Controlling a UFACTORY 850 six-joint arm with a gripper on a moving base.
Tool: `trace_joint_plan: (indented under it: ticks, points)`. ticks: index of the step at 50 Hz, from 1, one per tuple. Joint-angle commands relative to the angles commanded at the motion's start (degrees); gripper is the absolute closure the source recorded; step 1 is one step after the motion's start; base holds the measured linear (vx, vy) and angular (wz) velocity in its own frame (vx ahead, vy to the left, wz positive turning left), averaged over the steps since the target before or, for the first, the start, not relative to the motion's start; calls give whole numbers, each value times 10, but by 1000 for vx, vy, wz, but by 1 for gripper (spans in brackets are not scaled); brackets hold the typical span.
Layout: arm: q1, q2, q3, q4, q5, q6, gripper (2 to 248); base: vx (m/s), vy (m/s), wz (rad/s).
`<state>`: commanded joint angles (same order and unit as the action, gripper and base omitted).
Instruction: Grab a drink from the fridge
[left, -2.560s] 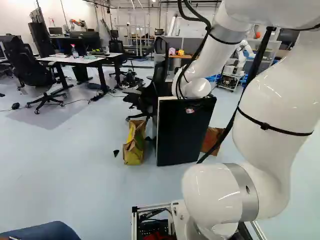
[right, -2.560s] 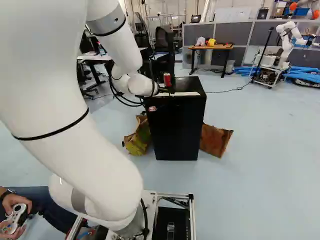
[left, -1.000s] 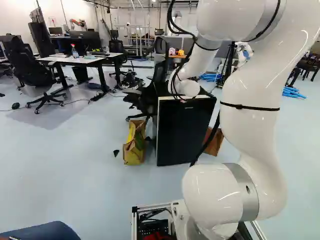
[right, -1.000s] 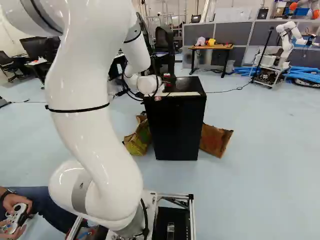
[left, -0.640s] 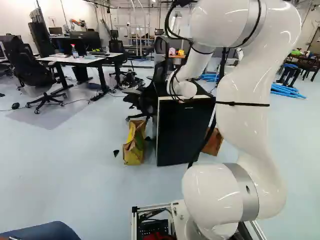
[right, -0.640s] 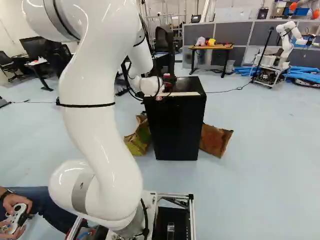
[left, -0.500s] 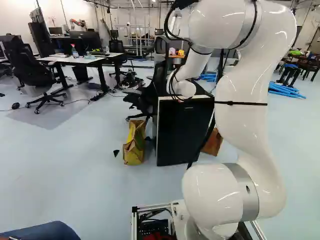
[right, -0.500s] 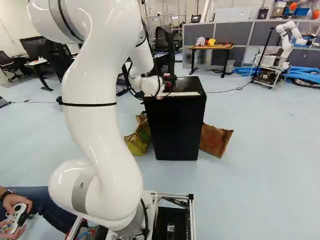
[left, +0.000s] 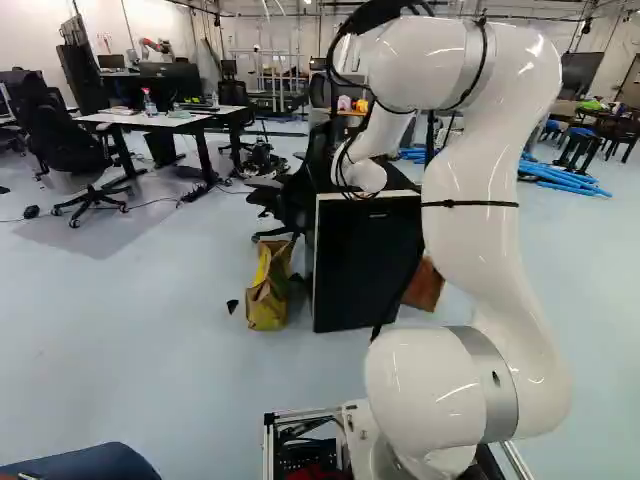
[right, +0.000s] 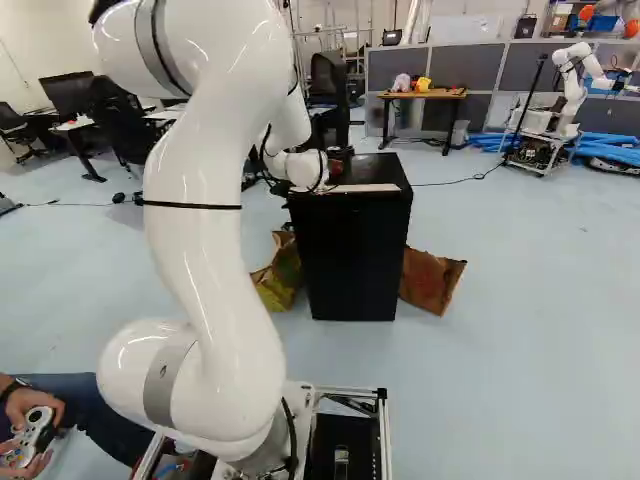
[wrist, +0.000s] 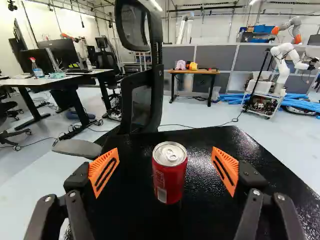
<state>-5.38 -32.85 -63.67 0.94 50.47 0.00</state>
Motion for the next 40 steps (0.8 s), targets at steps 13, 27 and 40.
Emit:
trace_joint_plan:
  ticks: [13, 27, 40]
  points:
    - [-7, -35, -31, 0, 0, 0, 3, 0, 0, 0]
    - [-12, -52, -46, 0, 0, 0, 3, 0, 0, 0]
    - [-12, -52, -46, 0, 0, 0, 33, 0, 0, 0]
